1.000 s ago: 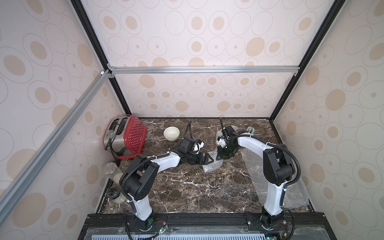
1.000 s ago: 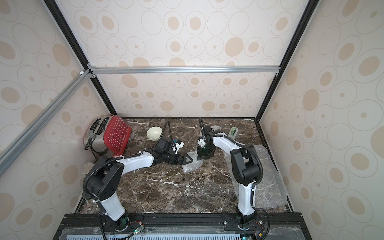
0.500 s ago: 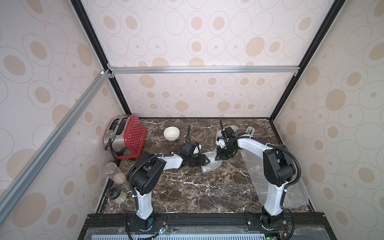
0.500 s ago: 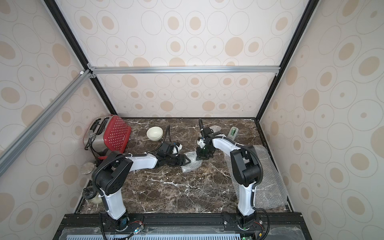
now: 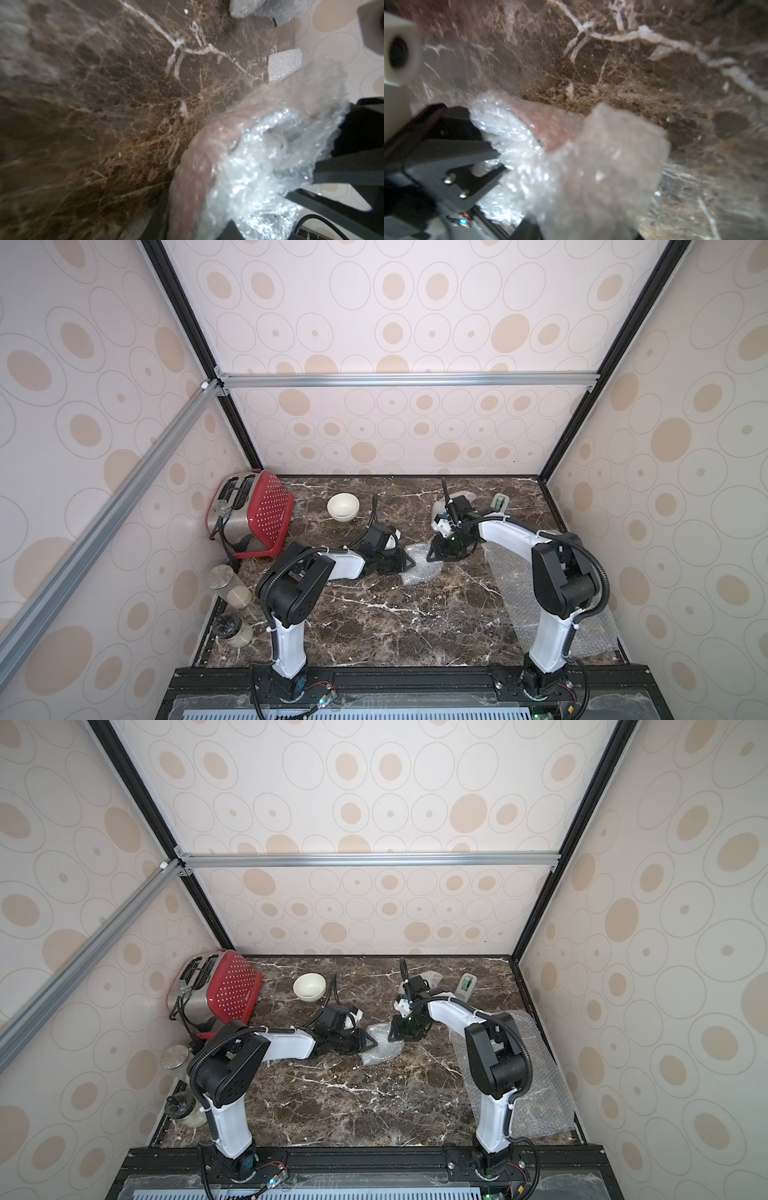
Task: Wrap bowls in bubble wrap
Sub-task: Wrap the bowl in bubble wrap, then tear off the tape using the Tape Cutter.
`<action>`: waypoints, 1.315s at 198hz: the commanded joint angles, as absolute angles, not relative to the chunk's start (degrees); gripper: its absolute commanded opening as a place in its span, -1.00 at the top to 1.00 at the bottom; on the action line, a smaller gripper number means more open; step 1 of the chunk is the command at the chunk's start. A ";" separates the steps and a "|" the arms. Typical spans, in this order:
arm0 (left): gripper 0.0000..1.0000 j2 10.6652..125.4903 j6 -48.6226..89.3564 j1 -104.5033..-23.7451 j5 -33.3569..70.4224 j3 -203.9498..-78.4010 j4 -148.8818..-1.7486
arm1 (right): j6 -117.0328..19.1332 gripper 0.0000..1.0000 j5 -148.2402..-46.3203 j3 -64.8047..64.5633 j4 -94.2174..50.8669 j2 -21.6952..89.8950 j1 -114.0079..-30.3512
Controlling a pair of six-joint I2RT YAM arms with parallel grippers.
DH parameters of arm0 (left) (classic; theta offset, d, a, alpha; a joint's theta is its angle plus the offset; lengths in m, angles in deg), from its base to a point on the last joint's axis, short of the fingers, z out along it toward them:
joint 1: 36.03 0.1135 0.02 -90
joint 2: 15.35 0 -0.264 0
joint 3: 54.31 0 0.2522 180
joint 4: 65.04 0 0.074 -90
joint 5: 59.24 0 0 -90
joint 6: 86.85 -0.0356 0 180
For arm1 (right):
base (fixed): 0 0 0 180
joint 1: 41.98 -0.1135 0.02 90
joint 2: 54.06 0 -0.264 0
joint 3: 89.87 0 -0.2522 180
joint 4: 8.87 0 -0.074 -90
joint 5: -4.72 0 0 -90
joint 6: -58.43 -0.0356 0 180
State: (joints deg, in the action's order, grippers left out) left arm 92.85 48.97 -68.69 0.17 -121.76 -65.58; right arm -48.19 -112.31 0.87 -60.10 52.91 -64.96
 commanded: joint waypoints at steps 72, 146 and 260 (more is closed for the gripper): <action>0.43 88.84 45.13 -67.72 6.82 -123.59 -78.79 | -57.50 -0.11 -129.92 11.03 -47.16 40.89 -48.37; 0.45 87.32 44.29 -67.71 7.87 -125.11 -82.96 | -65.31 -0.02 -114.35 11.37 -38.84 42.66 -32.09; 0.48 85.81 45.07 -67.75 7.75 -123.97 -81.72 | -63.22 0.36 -113.31 -16.90 -42.31 68.85 -30.02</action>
State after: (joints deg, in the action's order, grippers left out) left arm 87.39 45.76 -68.25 6.82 -123.80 -80.88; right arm -64.34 -113.66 -12.62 -39.07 66.18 -29.97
